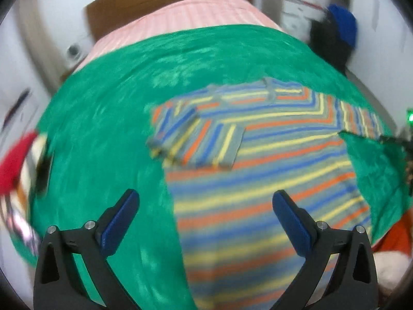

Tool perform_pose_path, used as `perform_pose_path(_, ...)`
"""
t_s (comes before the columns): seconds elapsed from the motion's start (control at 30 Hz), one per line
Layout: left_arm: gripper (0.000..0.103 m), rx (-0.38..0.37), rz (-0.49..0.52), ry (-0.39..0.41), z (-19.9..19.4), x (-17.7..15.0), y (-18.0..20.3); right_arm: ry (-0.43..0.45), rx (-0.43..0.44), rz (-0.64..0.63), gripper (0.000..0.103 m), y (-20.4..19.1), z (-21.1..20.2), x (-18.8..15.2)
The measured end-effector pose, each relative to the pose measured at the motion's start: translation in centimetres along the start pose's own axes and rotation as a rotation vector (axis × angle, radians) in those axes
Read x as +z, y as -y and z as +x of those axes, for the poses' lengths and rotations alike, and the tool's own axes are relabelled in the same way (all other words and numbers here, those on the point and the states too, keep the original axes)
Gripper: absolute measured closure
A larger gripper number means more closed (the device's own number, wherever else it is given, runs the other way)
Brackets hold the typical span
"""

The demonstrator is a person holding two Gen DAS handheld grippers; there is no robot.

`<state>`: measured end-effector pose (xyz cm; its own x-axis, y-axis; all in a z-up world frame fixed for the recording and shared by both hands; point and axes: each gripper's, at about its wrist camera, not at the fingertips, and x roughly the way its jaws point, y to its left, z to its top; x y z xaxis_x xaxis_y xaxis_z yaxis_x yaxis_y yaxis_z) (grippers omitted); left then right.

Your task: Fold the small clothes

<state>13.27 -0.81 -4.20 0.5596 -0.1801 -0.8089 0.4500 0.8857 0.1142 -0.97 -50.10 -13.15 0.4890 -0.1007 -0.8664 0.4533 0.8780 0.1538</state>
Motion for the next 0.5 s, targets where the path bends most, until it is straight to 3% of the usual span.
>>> perform_pose_path(0.13, 0.002, -0.018, 0.140, -0.034, 6.2, 2.8, 2.8, 0.059, 0.036, -0.035, 0.068, -1.4, -3.8, -1.9)
perform_pose_path(0.23, 0.004, -0.038, 0.114, -0.116, 11.5, 3.5, 3.3, 0.091, 0.076, -0.064, 0.065, -2.7, -6.5, -4.1)
perform_pose_path(0.33, 0.044, -0.069, 0.016, -0.257, 16.1, 3.0, 2.2, 0.112, 0.108, -0.079, 0.065, -4.2, -8.0, -6.3)
perform_pose_path(0.37, 0.055, -0.093, -0.036, -0.261, 16.5, 2.8, 1.4, 0.119, 0.119, -0.079, 0.065, -4.5, -8.4, -7.1)
perform_pose_path(0.43, 0.098, -0.074, -0.092, -0.236, 15.9, 2.9, 0.0, 0.132, 0.136, -0.084, 0.065, -5.4, -9.0, -8.6)
perform_pose_path(0.5, 0.101, -0.082, -0.170, -0.193, 14.3, 3.2, -2.2, 0.148, 0.142, -0.096, 0.065, -6.2, -9.6, -10.0)
